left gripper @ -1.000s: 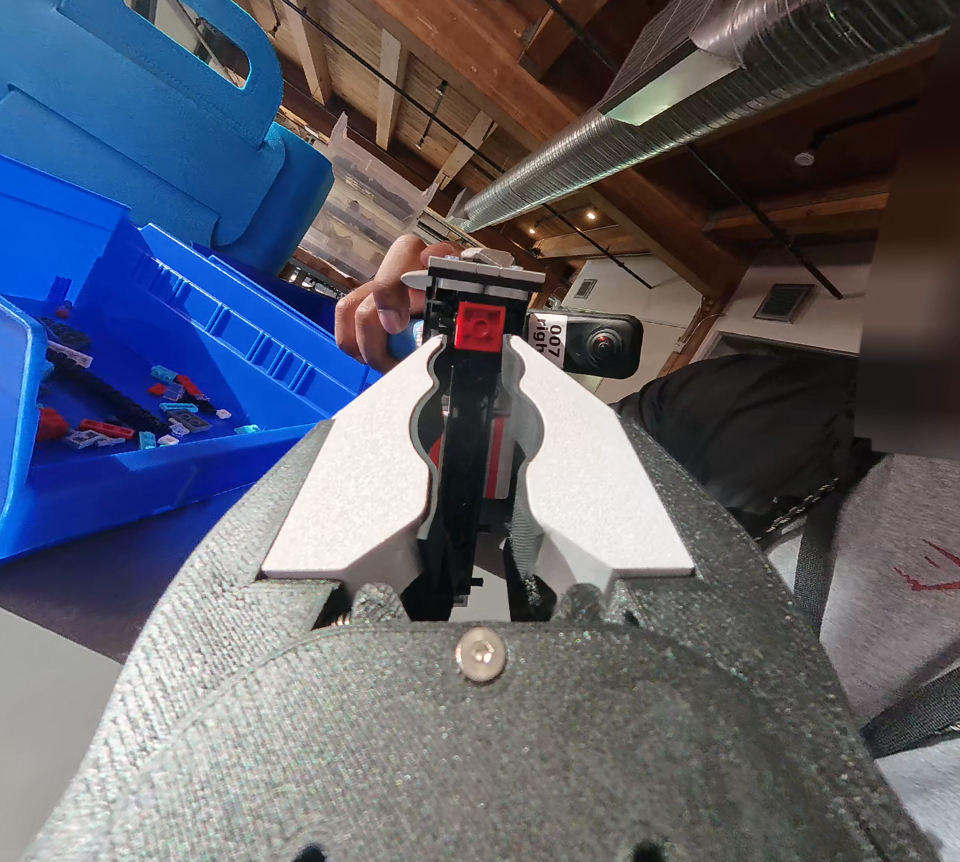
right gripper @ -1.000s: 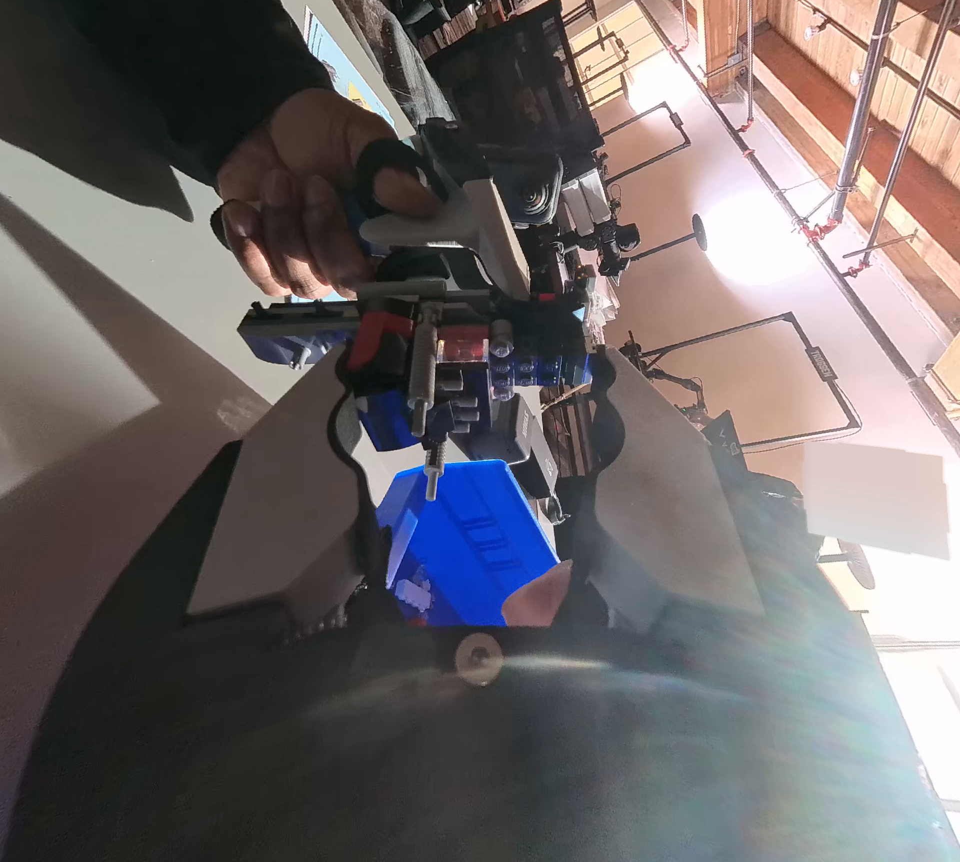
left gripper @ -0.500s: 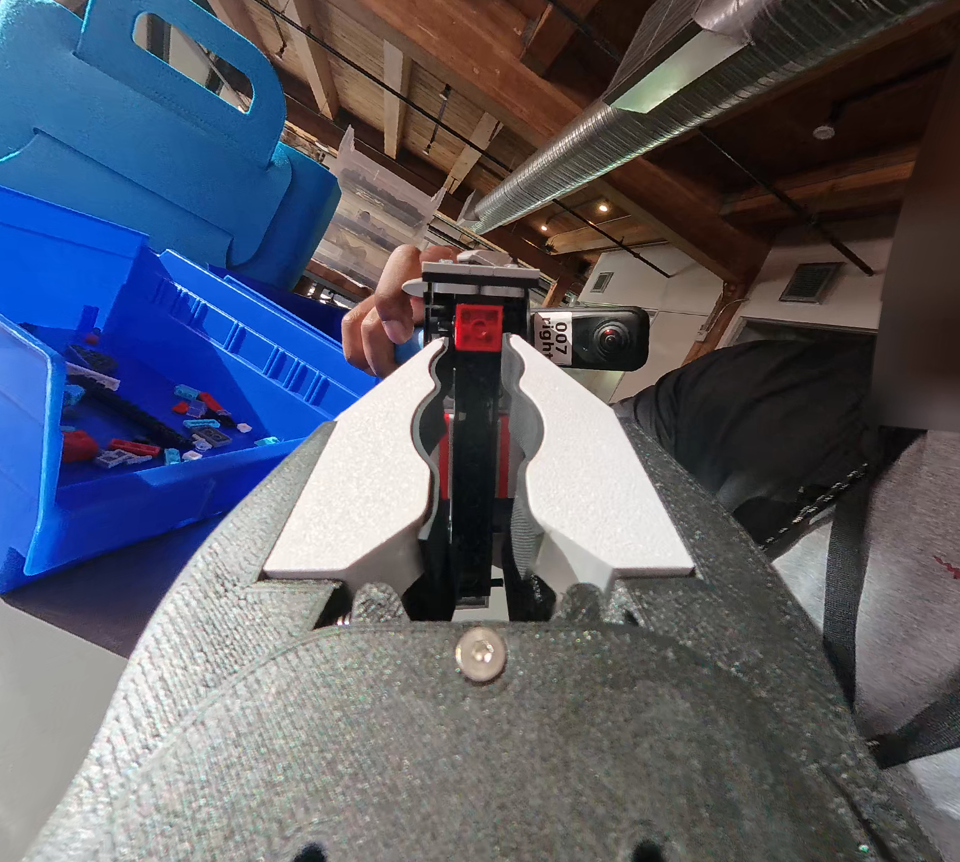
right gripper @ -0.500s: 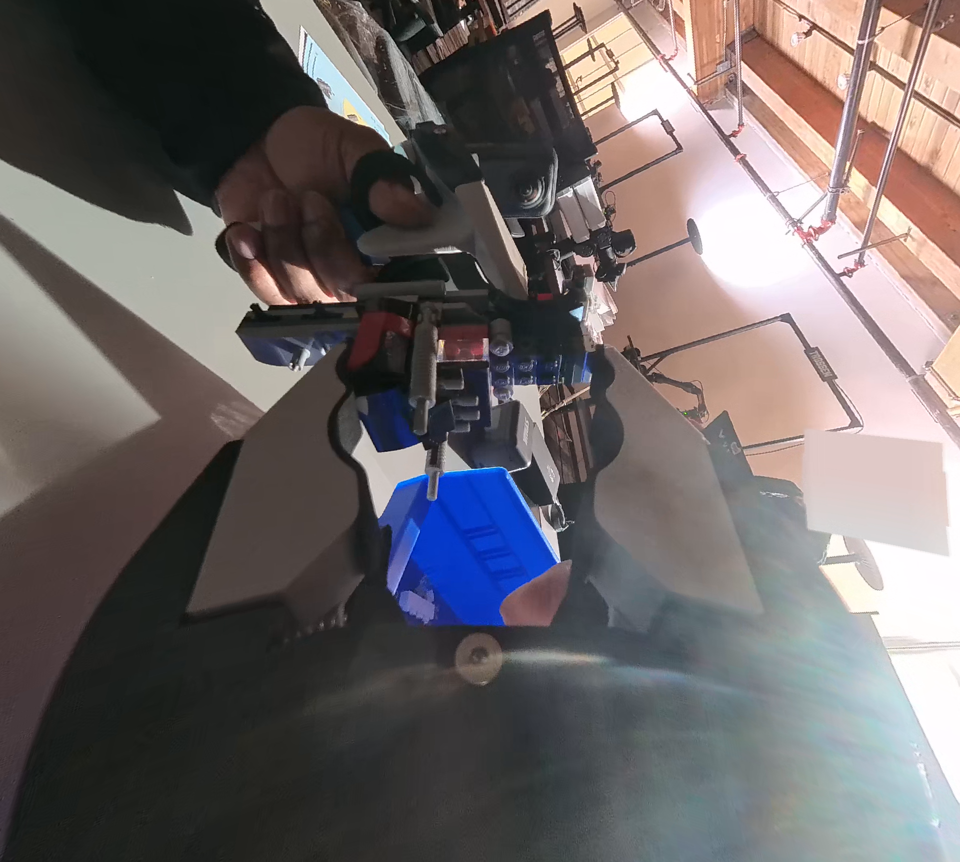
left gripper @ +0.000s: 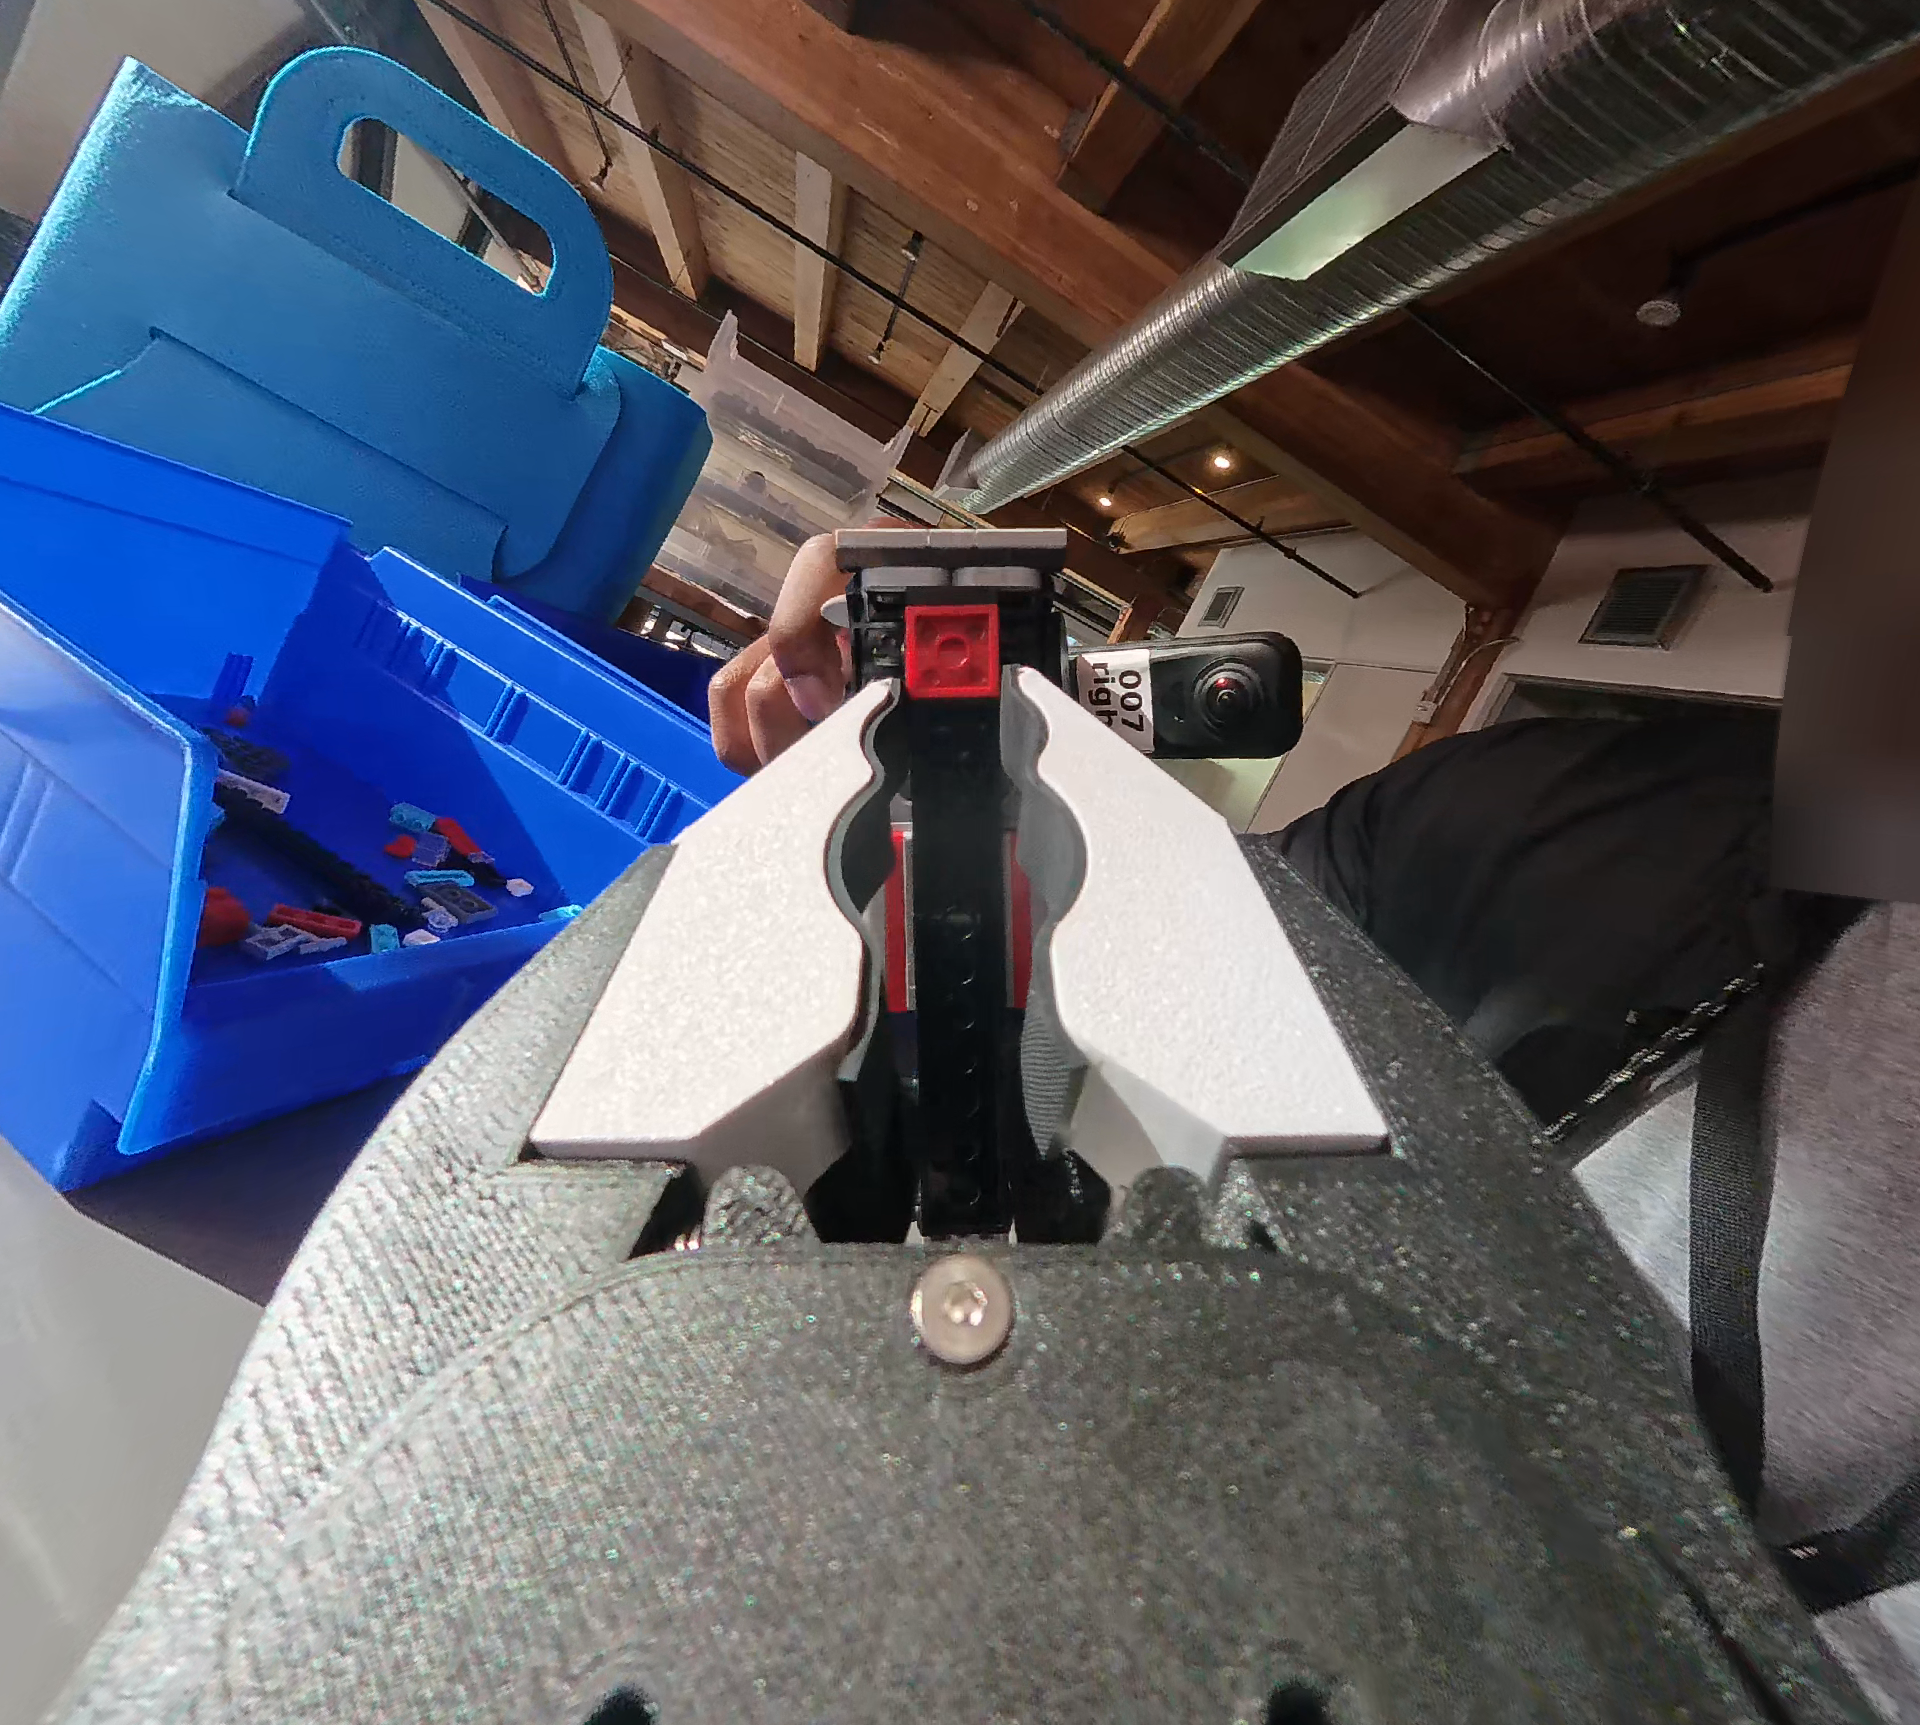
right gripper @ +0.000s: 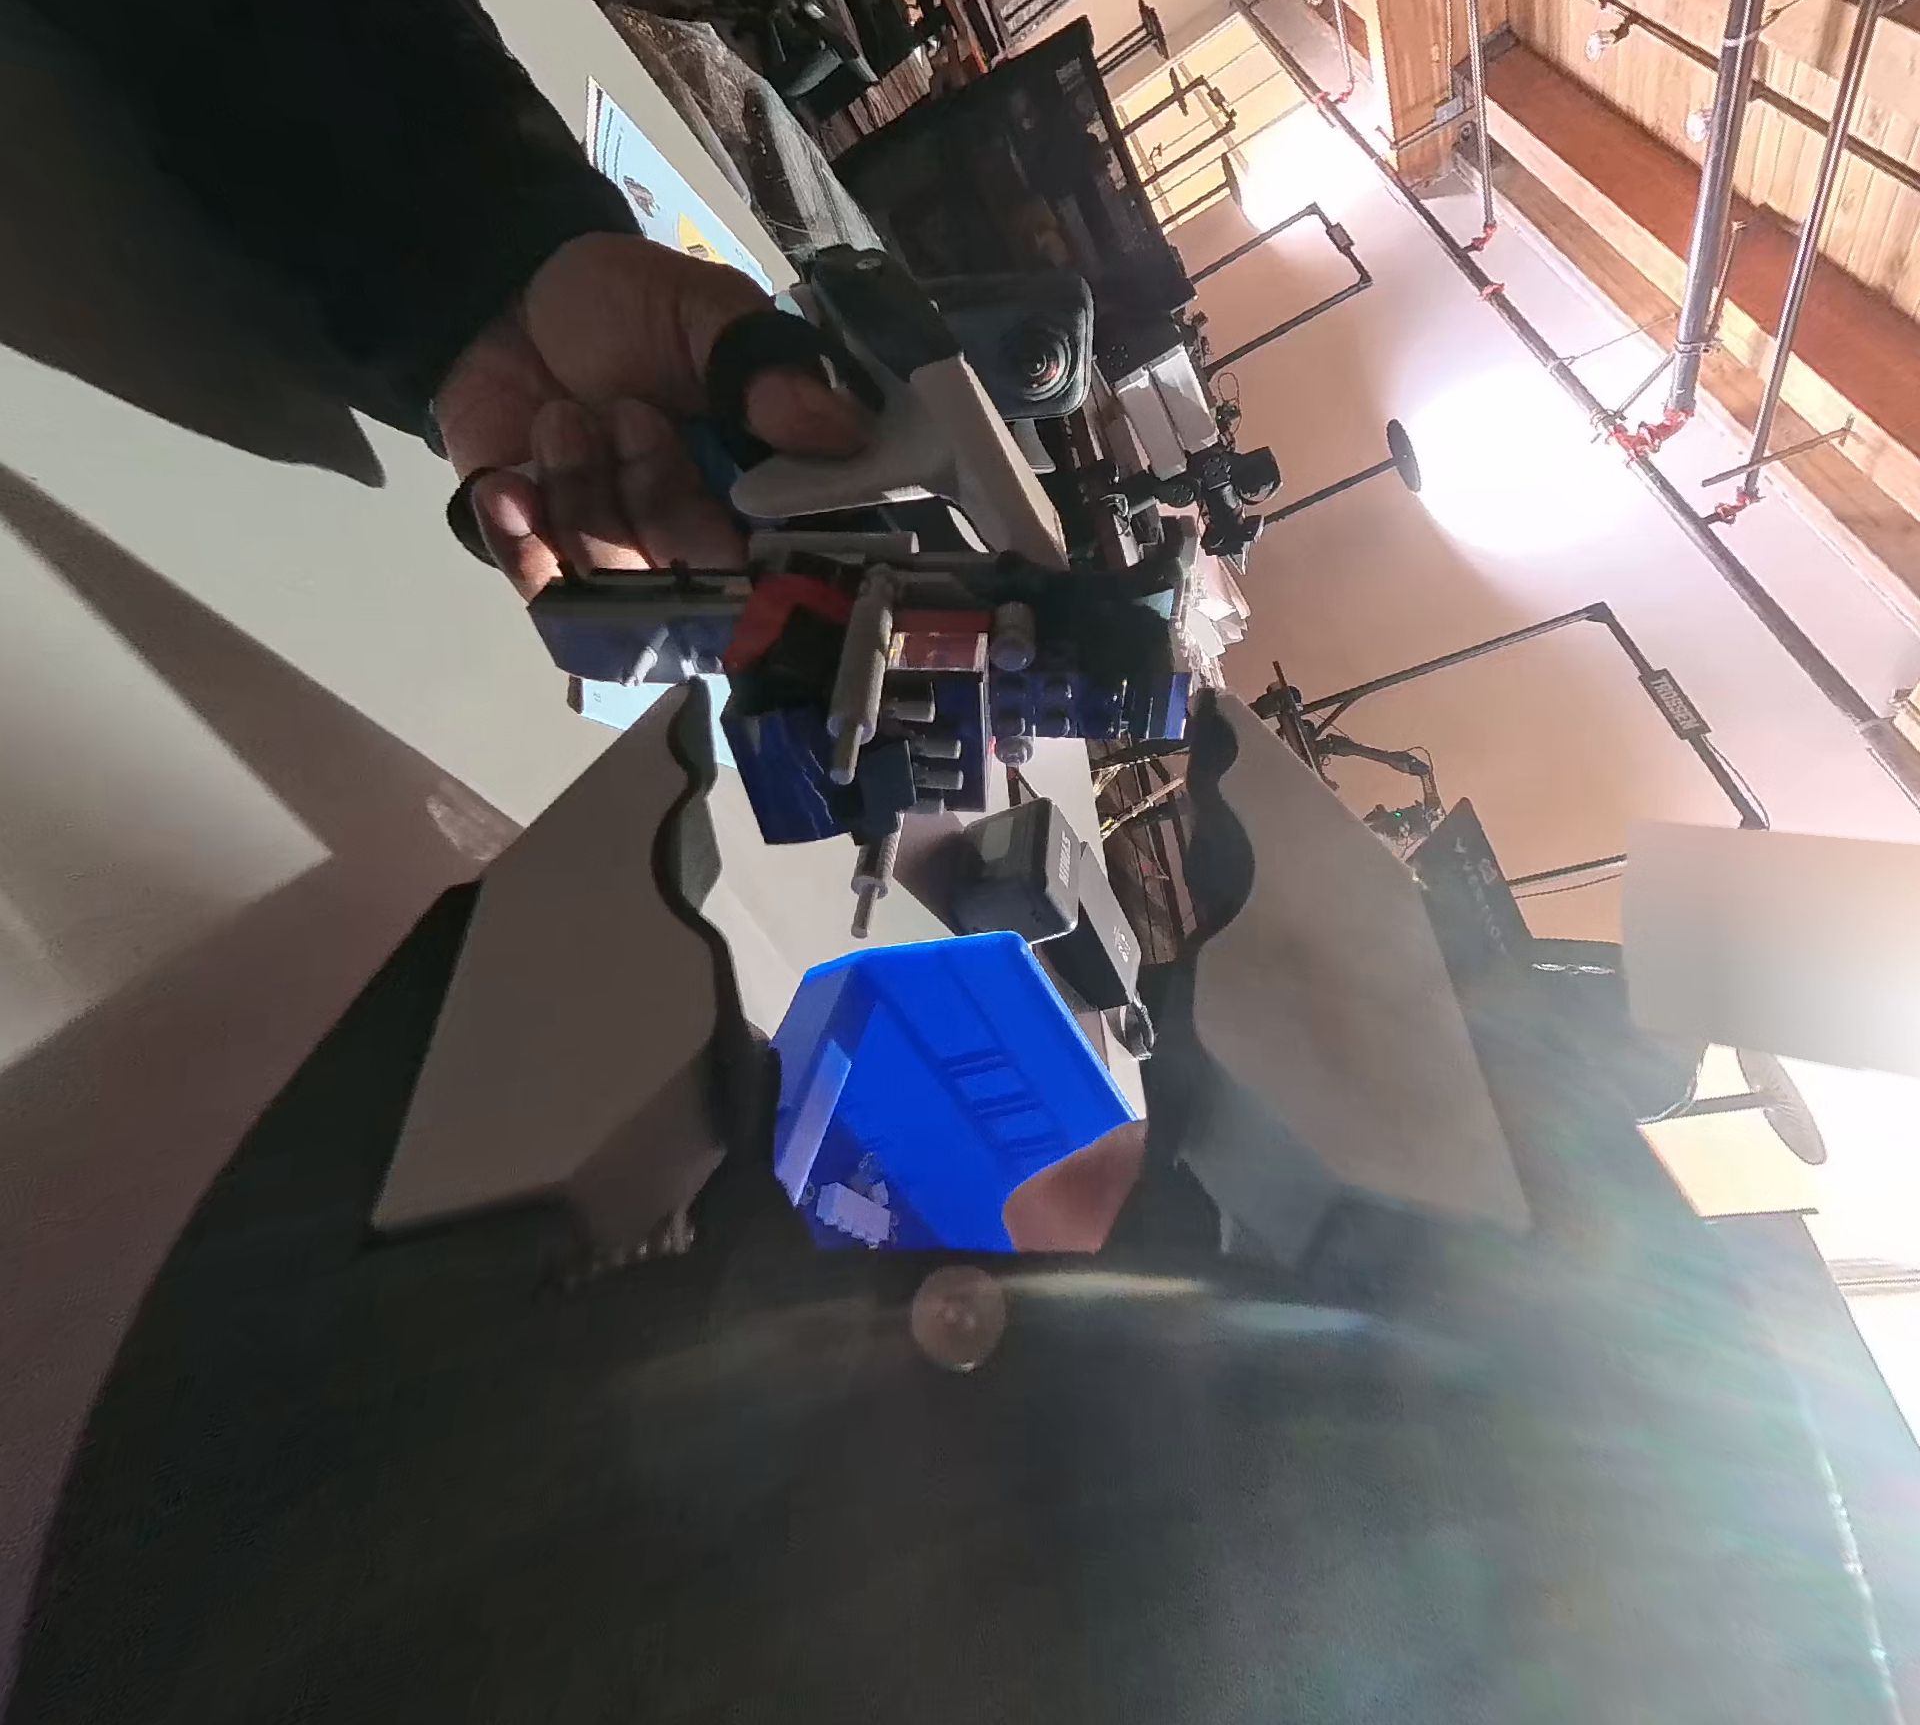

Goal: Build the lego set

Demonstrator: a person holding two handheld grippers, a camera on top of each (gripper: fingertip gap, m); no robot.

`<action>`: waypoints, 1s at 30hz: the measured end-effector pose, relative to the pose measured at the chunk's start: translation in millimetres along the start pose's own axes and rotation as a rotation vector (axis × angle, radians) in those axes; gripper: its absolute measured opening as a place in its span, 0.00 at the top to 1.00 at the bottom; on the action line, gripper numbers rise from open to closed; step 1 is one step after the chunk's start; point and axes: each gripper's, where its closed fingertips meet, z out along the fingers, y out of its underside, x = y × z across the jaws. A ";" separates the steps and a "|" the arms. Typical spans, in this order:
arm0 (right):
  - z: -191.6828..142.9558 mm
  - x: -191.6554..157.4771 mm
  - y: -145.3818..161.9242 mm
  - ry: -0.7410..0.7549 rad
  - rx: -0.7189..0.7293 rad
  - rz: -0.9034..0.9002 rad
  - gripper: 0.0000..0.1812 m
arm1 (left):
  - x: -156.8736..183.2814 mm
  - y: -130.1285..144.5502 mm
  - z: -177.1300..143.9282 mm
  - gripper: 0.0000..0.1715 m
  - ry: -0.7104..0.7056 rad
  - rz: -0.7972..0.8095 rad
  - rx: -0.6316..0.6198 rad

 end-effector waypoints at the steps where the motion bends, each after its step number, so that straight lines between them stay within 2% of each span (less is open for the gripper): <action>1: 0.1 0.3 -0.4 0.000 0.002 0.006 0.49 | 0.0 -0.5 -0.2 0.90 -0.001 0.002 0.003; 10: -3.7 13.5 -5.5 0.023 0.050 0.141 0.49 | -5.3 -21.8 -12.0 0.90 -0.041 0.029 0.092; 18: -2.9 22.9 -1.7 0.054 0.030 0.202 0.50 | -6.5 -26.3 -14.3 0.90 -0.057 0.042 0.108; 22: -4.7 47.7 -24.5 0.077 0.109 0.402 0.55 | -9.2 -27.1 -15.7 0.90 -0.066 0.041 0.115; 25: -7.9 56.7 -27.6 0.107 0.075 0.387 0.55 | -9.8 -25.5 -15.4 0.90 -0.065 0.038 0.113; 30: -22.0 43.5 -21.9 0.044 0.105 0.415 0.61 | -8.9 -24.0 -14.2 0.90 -0.069 0.059 0.100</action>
